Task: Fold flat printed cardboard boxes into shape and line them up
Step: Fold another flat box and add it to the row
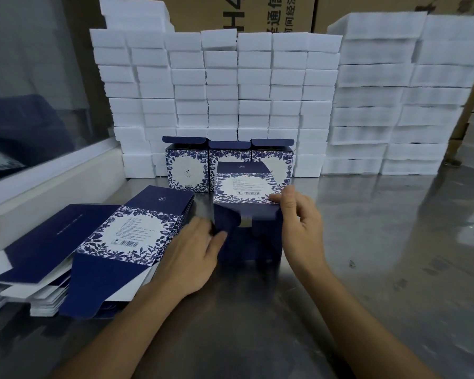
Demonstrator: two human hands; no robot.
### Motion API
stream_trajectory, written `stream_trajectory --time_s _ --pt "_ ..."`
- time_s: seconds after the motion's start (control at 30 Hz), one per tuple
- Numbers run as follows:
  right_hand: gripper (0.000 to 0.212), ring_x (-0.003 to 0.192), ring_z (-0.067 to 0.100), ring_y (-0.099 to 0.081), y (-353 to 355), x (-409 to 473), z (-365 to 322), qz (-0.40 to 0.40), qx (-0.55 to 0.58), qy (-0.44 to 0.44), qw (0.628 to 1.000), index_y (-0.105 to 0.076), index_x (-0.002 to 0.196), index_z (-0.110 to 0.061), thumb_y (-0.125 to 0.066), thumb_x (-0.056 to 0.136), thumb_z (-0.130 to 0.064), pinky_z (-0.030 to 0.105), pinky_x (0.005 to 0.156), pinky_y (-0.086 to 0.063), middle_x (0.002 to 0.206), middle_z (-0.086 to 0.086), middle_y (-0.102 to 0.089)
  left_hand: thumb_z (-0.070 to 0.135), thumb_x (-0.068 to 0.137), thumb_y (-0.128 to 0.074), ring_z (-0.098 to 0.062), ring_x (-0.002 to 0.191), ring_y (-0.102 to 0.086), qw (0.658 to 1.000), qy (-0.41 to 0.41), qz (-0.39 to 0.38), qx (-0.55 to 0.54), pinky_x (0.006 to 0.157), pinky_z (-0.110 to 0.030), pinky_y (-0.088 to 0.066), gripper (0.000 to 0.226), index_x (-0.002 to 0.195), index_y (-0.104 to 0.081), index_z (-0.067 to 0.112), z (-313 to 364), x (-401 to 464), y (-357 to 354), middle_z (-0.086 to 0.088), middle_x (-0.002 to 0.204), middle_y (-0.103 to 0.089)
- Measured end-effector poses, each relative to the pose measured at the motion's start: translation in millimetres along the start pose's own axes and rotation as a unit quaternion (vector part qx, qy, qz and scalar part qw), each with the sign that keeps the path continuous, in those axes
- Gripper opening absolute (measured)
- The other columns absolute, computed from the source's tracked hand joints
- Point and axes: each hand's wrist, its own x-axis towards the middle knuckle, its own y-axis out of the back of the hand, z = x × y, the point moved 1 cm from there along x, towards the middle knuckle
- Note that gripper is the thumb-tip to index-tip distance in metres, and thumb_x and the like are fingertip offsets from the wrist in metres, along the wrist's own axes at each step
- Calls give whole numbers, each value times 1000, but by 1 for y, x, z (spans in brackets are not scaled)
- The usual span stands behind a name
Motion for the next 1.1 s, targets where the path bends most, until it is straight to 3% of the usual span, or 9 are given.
stream_trajectory --time_s 0.13,0.2,0.27,0.43,0.53,0.63,0.73,0.83,1.1 --pt "13 98 3 -59 0 2 5 -36 1 -15 999 -68 89 -24 -61 98 -19 17 74 -46 110 0 -61 44 101 -31 -4 103 -52 990 -8 99 -104 85 -28 -44 38 135 -36 28 7 2 3 12 124 -51" --pt "18 101 0 -58 1 3 6 -67 -31 12 997 -65 93 -32 -61 98 -16 18 73 -49 114 -3 -59 41 100 -31 12 107 -44 984 -28 126 -124 90 -7 -34 44 141 -37 27 9 2 5 15 129 -46" --pt "23 101 -4 -56 3 4 5 -93 -61 35 993 -63 96 -37 -61 98 -14 13 71 -48 115 -4 -57 33 101 -31 20 113 -40 978 -42 145 -144 93 1 -26 43 139 -46 22 8 2 8 13 129 -48" --pt "11 104 -1 -53 5 4 4 -89 -148 114 978 -69 101 -18 -69 92 -12 10 82 -43 115 0 -53 33 100 -45 14 94 -51 973 -49 181 -134 79 -2 -37 37 130 -59 17 10 3 12 2 109 -57" --pt "15 117 20 -52 -1 -4 -1 -83 -208 181 958 -72 105 -17 -71 91 -19 31 99 -42 122 4 -55 31 100 -49 7 81 -54 972 -59 202 -105 72 -8 -39 31 124 -63 16 18 2 9 2 103 -56" --pt "20 125 29 -48 -18 -18 -8 -84 -307 213 924 -70 112 -27 -65 94 -30 50 97 -41 128 -1 -58 32 99 -46 -8 80 -57 967 -65 232 -78 70 -26 -46 33 117 -66 14 24 0 9 -1 101 -60" --pt "16 129 31 -47 -29 -25 -13 -51 -345 229 909 -71 109 -29 -64 95 -30 53 98 -39 129 1 -59 26 100 -46 -18 81 -61 964 -81 248 -48 65 -33 -49 30 113 -68 11 28 -1 10 -3 99 -61" --pt "13 118 28 -54 -31 -26 -14 -36 -337 248 908 -72 103 -26 -62 94 -26 51 92 -42 120 1 -62 28 100 -42 -24 78 -62 962 -93 253 -42 59 -41 -52 34 110 -69 9 31 -1 10 -5 96 -62" --pt "10 104 26 -56 -29 -18 -11 -46 -309 229 922 -73 100 -24 -67 92 -23 48 79 -46 109 -3 -63 32 99 -41 -25 68 -59 962 -79 261 -14 49 -35 -47 34 103 -68 13 33 2 11 -2 90 -60"
